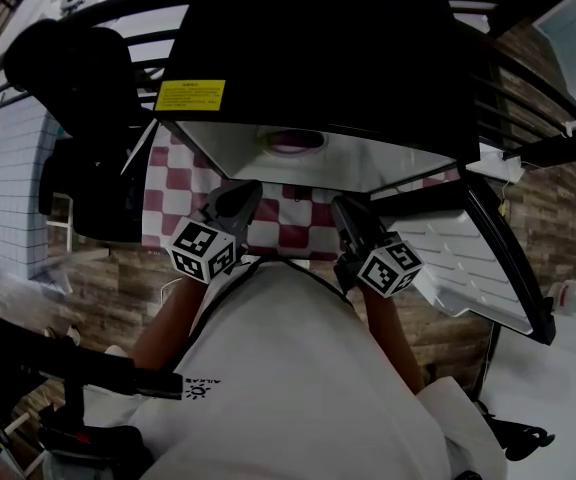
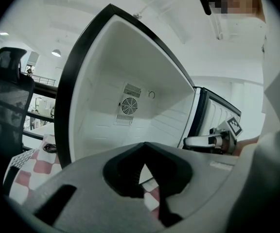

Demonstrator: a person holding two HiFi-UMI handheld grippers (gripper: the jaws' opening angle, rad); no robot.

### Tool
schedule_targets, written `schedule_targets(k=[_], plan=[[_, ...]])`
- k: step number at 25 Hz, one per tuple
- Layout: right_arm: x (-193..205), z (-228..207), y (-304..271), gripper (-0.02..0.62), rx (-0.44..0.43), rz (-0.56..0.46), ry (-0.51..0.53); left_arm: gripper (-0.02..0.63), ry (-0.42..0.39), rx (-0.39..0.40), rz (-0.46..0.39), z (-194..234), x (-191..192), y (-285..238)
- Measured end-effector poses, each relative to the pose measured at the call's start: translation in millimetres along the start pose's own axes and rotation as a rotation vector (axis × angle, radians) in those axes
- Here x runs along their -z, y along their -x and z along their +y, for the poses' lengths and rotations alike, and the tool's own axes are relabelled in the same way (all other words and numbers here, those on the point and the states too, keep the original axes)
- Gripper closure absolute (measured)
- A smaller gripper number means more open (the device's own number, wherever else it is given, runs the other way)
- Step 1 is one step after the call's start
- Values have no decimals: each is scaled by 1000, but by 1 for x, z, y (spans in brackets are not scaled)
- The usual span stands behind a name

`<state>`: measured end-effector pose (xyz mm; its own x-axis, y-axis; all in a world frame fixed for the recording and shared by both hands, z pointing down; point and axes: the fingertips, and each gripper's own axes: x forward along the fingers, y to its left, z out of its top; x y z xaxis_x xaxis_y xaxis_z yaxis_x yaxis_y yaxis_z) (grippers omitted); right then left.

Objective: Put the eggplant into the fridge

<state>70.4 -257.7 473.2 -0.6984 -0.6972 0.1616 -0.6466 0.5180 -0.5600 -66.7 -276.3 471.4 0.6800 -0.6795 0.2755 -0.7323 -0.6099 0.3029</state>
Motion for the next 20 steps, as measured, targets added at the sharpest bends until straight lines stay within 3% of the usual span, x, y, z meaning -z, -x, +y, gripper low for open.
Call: schedule_targets(k=[20], plan=[[-7,2,-7,591,-20,31,49,600,-13,26,35,-8,8,-13]])
